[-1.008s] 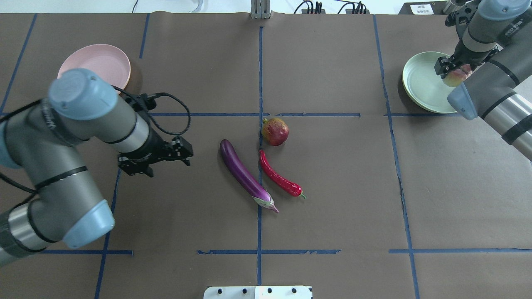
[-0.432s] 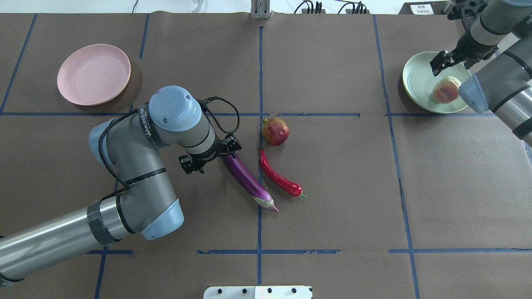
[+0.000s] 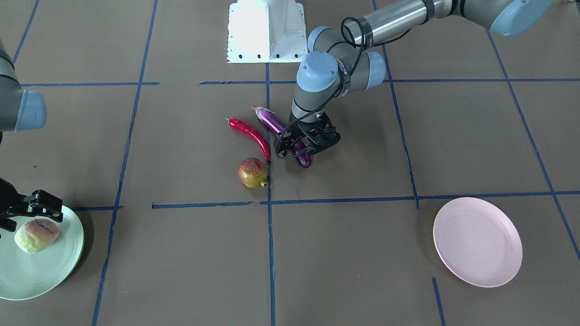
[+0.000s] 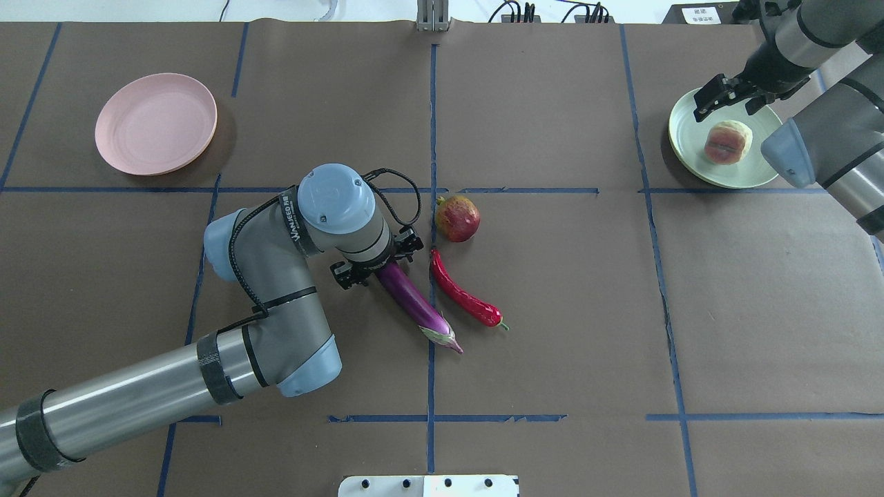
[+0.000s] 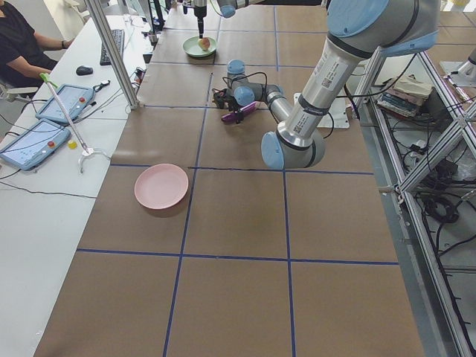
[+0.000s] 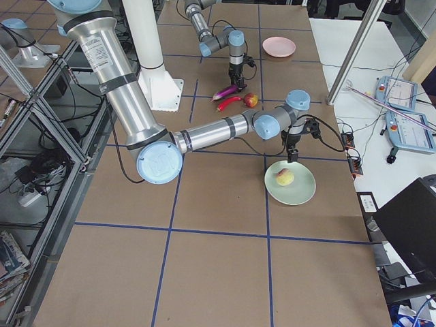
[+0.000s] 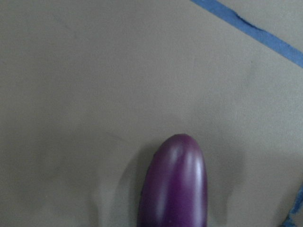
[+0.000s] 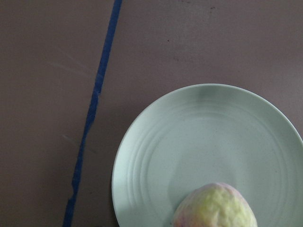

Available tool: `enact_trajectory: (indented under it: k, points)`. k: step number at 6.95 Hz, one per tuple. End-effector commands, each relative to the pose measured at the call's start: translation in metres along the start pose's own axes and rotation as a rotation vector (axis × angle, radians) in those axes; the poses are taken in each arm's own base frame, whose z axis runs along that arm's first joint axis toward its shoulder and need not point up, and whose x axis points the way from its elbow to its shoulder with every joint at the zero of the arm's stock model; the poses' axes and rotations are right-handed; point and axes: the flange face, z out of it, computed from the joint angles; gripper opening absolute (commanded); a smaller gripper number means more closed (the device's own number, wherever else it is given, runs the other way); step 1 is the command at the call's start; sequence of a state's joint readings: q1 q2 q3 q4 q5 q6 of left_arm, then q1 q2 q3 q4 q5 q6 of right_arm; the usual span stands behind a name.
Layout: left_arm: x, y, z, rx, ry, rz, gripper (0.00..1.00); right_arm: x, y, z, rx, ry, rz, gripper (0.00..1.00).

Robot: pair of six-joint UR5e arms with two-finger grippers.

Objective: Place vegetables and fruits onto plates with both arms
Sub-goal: 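Lift eggplant onto pink plate with left gripper while right releases pomegranate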

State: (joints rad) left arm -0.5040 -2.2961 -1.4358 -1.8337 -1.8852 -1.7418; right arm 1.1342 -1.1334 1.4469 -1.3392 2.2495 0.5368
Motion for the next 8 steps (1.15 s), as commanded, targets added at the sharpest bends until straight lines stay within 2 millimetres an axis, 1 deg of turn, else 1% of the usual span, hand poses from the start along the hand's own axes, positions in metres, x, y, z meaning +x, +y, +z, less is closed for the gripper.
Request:
enact_trajectory:
  k: [1, 2, 3, 4, 5, 6, 7, 8]
  points:
    - [0.003, 0.001, -0.001, 0.001, 0.017, -0.002, 0.00, -0.092, 0.034, 0.003, -0.037, -0.102, 0.112, 1.00]
    - [0.008, -0.029, -0.033, 0.034, 0.063, -0.027, 0.00, -0.142, 0.053, 0.008, -0.062, -0.133, 0.172, 1.00]
    - [-0.005, -0.082, -0.075, 0.091, 0.105, -0.063, 0.00, -0.177, 0.070, 0.007, -0.065, -0.151, 0.208, 1.00]
    - [-0.055, -0.136, -0.110, 0.147, 0.115, -0.029, 0.00, -0.215, 0.081, 0.004, -0.054, -0.167, 0.238, 1.00]
    - [-0.093, -0.179, -0.133, 0.172, 0.094, 0.105, 0.00, -0.258, 0.090, 0.008, -0.057, -0.181, 0.293, 1.00]
    - [-0.131, -0.239, -0.155, 0.224, 0.057, 0.145, 0.00, -0.312, 0.108, 0.021, -0.045, -0.180, 0.345, 1.00]
    - [-0.164, -0.307, -0.167, 0.278, 0.002, 0.113, 0.00, -0.349, 0.124, 0.034, -0.005, -0.158, 0.365, 1.00]
    - [-0.197, -0.359, -0.154, 0.286, -0.072, 0.081, 0.00, -0.369, 0.120, 0.042, 0.022, -0.141, 0.392, 1.00]
